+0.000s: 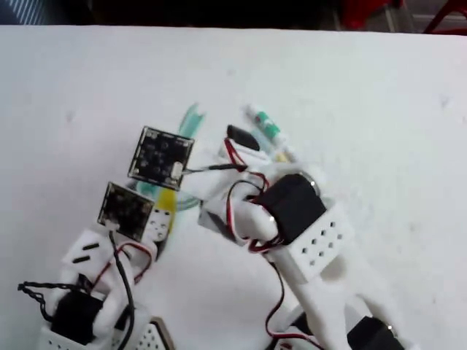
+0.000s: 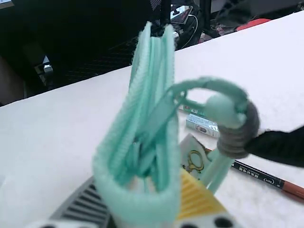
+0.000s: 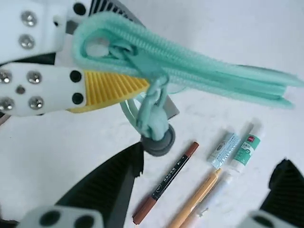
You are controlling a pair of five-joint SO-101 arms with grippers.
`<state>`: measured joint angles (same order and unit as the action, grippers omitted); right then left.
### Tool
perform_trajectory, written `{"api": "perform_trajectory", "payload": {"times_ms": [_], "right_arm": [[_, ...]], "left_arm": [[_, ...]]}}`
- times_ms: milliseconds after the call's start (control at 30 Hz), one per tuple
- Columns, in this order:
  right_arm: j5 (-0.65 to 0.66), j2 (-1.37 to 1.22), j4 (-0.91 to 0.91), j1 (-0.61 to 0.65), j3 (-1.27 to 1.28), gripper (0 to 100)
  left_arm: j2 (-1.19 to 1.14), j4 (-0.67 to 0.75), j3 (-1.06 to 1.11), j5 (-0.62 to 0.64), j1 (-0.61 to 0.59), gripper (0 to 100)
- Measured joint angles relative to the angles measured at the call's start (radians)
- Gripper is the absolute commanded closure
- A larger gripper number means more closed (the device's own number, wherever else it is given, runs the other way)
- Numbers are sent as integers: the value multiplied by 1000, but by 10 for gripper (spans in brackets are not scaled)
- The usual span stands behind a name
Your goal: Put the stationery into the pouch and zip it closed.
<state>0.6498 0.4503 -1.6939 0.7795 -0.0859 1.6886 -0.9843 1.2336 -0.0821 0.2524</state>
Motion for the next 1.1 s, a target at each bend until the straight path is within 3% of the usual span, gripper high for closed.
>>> {"api": "perform_trajectory", "payload": {"times_ms": [300, 433, 633, 1100], "right_arm": [[0, 146, 3, 124, 109, 598], [-37, 236, 66, 133, 189, 628], [-109, 359, 121, 259, 272, 654], [-190, 379, 408, 252, 488, 776]], "left_arm": [[0, 0, 0, 0, 0, 978], [0, 0, 0, 0, 0, 978], [0, 0, 0, 0, 0, 978], [0, 0, 0, 0, -6, 978]]}}
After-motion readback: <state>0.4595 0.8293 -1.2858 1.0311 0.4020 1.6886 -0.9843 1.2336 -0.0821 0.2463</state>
